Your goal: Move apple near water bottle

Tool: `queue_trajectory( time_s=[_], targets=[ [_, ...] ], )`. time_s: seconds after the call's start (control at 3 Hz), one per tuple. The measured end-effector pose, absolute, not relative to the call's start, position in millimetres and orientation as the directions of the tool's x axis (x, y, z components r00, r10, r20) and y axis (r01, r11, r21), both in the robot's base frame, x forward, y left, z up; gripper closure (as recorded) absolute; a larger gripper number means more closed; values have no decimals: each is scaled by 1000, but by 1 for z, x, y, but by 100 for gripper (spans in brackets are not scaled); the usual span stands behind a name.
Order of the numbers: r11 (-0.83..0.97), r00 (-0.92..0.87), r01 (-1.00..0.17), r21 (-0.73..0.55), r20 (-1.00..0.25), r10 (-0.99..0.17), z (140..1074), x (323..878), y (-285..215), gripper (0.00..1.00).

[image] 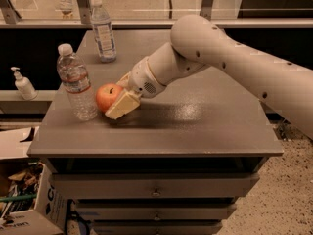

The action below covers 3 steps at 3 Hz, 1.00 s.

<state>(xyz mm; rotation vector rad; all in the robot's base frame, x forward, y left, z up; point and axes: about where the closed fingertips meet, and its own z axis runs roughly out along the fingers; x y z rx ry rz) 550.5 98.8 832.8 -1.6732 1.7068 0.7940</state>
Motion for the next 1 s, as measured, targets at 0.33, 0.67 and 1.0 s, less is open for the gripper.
queue_trajectory(
  time_s=[0.33,0.67,1.0],
  targets=[
    [10,-2,-1000,-6,-758,-653,827,551,101,83],
    [11,6,-1000,-18,-743,-669,827,554,95,60],
    [15,13,-999,-31,-736,-677,832,557,90,37]
  ],
)
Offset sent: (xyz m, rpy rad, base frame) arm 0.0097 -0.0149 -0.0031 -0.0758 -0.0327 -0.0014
